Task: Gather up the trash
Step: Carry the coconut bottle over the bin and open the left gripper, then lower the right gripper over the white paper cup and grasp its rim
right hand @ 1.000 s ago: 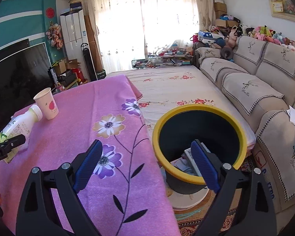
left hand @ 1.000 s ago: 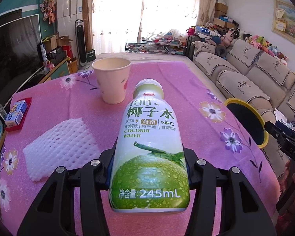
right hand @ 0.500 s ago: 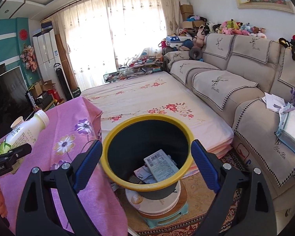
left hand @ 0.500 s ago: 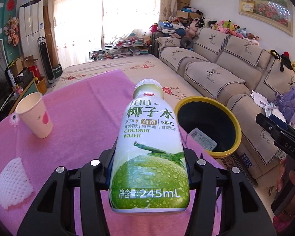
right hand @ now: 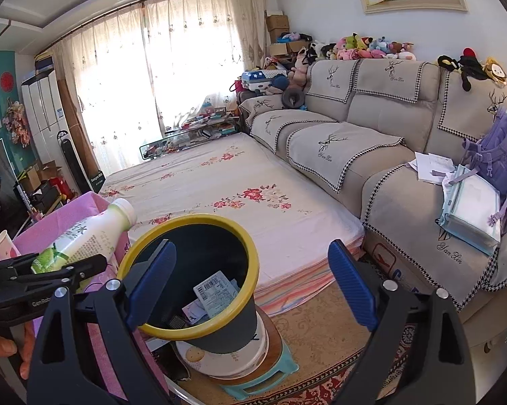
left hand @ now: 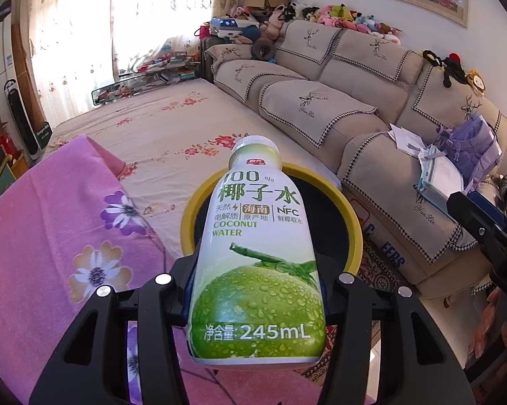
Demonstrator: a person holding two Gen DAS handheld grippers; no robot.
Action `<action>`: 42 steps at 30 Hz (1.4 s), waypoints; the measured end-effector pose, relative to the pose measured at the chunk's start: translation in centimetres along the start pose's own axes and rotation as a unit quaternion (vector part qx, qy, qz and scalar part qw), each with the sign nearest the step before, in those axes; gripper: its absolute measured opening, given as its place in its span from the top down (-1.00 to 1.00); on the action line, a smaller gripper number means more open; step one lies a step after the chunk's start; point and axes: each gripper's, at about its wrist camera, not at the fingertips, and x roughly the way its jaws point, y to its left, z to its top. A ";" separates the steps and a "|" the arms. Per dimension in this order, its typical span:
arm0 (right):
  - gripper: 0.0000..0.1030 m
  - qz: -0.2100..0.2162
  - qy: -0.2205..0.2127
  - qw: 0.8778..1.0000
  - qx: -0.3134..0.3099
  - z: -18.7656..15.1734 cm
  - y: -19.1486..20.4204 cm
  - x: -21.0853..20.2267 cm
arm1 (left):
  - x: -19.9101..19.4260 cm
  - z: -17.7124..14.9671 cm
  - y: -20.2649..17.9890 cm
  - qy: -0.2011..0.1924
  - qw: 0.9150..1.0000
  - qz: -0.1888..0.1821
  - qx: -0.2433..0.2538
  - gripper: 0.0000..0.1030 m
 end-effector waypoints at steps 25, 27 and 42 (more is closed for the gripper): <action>-0.68 0.006 0.024 1.000 0.000 -0.9 0.6 1.3 | -4.7 -1.8 4.6 -0.033 0.998 0.043 -0.028 -0.51; -0.68 0.017 0.031 0.999 -0.009 -1.1 1.9 1.6 | -7.5 -3.6 7.3 -0.042 0.996 0.062 -0.047 -0.55; -0.68 0.247 0.103 0.953 -0.144 -0.5 22.3 1.8 | -20.6 -18.1 26.9 -0.074 0.949 0.231 -0.202 -0.65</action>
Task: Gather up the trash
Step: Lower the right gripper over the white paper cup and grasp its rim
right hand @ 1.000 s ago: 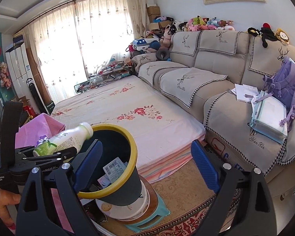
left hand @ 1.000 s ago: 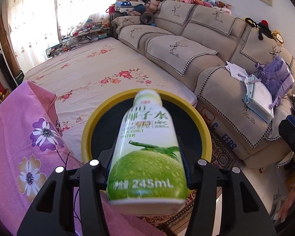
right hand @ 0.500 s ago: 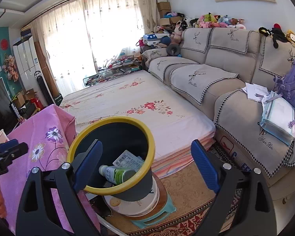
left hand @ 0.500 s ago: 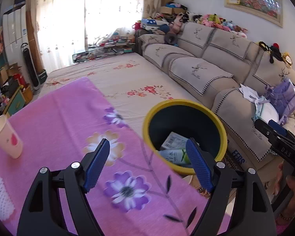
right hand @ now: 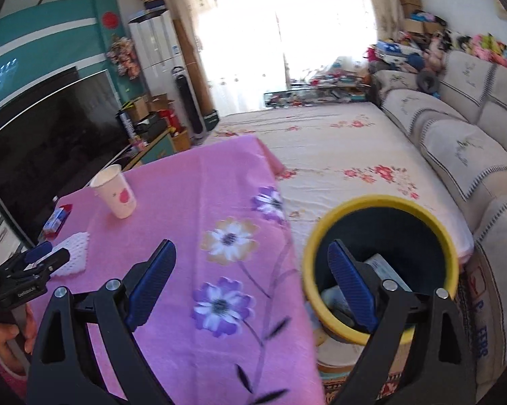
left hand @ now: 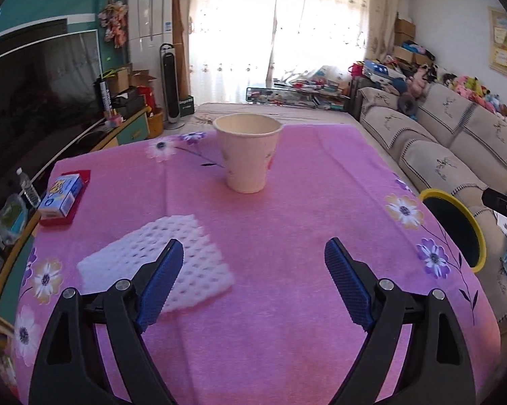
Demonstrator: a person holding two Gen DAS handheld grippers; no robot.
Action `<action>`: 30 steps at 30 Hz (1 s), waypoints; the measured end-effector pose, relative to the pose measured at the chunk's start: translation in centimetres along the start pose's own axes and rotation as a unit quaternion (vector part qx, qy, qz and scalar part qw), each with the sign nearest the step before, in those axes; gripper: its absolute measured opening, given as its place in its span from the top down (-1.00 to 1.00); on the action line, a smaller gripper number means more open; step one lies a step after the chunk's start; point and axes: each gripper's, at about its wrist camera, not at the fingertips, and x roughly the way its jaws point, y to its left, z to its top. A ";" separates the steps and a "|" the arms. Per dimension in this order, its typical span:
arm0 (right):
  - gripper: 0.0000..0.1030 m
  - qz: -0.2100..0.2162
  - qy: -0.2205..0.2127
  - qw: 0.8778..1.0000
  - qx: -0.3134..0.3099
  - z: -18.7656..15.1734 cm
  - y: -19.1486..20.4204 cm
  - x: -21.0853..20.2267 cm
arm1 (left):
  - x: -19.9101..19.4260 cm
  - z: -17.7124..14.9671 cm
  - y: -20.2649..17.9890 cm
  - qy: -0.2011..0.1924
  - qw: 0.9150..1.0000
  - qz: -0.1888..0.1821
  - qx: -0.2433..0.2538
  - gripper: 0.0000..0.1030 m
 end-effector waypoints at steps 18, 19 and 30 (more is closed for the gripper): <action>-0.33 0.069 0.128 0.977 -0.157 11.1 19.8 16.8 | 1.5 -0.5 2.9 0.013 0.999 0.013 -0.049 -0.69; -0.33 0.066 0.141 0.975 -0.160 11.2 20.3 17.7 | 1.6 -0.6 2.9 0.013 0.999 0.013 -0.049 -0.69; 0.24 0.055 0.217 0.964 -0.142 10.3 21.3 22.8 | 1.8 -0.7 2.1 0.018 0.999 0.007 -0.040 -0.70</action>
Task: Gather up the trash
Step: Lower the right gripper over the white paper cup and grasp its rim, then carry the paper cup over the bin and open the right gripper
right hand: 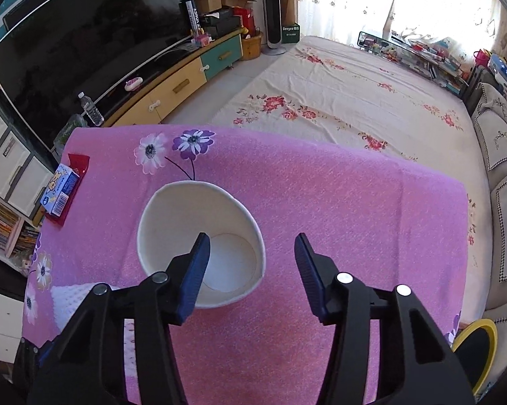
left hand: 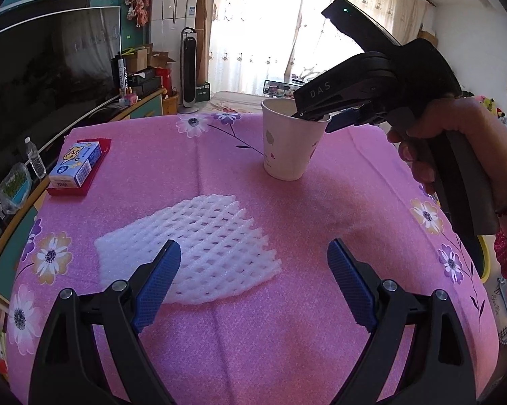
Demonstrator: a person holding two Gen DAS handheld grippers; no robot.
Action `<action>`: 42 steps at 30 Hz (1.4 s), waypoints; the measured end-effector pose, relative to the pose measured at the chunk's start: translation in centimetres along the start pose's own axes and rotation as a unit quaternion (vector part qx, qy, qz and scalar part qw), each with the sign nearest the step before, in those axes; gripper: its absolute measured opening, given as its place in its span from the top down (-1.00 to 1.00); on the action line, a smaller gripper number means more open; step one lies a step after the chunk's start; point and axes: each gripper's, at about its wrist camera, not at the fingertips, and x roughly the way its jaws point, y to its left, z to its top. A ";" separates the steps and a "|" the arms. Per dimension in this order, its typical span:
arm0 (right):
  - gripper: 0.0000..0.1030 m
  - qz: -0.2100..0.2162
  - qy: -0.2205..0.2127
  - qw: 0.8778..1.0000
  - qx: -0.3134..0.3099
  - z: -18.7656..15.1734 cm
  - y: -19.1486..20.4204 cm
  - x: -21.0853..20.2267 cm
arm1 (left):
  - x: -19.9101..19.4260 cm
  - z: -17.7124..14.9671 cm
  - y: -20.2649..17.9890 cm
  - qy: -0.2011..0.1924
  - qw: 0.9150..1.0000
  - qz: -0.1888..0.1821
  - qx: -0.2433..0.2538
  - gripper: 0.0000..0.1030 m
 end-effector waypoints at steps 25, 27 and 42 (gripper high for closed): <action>0.86 -0.011 -0.120 0.989 0.080 -10.7 -10.1 -13.3 | -0.7 -0.2 -0.7 -0.012 1.000 0.005 0.009 -0.70; 0.86 -0.036 -0.127 0.986 0.099 -13.0 -12.7 -14.6 | -0.7 -0.2 -0.8 -0.014 1.000 0.007 0.010 -0.70; 0.86 -0.131 -0.076 0.954 0.258 -24.7 -28.5 -14.0 | -0.3 -0.4 -1.5 -0.010 0.999 0.016 0.026 -0.70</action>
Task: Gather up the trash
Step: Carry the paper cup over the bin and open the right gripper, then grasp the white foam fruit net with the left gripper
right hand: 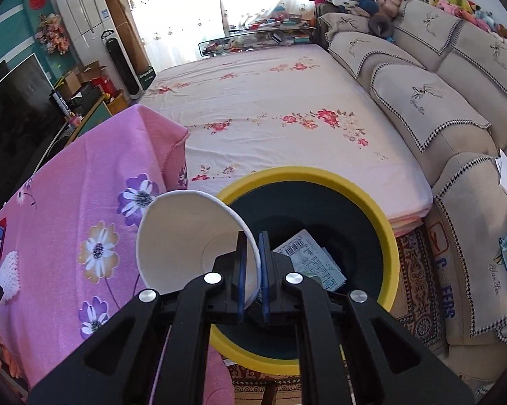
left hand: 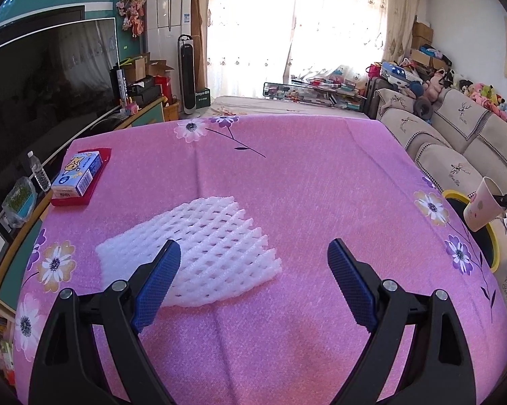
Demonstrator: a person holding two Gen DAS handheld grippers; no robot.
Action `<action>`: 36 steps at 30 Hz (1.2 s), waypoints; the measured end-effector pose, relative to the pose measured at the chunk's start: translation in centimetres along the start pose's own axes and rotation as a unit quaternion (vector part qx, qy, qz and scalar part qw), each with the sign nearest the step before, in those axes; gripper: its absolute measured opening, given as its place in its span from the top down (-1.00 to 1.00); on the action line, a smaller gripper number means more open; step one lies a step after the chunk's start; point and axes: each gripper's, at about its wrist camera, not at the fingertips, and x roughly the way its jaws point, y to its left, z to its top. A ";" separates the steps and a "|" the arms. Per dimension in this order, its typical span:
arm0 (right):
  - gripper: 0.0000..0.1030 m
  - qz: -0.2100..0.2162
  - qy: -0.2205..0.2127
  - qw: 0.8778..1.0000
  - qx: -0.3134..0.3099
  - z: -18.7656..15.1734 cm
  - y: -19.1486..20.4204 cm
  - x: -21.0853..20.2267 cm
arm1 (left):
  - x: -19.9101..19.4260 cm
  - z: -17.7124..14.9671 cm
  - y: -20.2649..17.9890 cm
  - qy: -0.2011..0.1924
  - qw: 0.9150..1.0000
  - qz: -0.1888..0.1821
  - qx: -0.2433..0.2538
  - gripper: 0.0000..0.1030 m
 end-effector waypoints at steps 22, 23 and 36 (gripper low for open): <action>0.16 0.050 -0.089 0.994 -0.038 -4.0 7.2 -4.4 | 0.5 0.2 0.8 0.002 1.000 0.011 -0.007 -0.75; 0.15 0.060 -0.097 0.992 -0.044 -4.5 8.2 -4.7 | 0.5 0.3 0.8 0.002 1.000 0.013 -0.009 -0.75; 0.00 0.095 -0.162 0.976 -0.113 -7.7 15.8 -3.5 | 0.3 1.2 6.2 0.003 0.996 0.033 -0.079 -0.84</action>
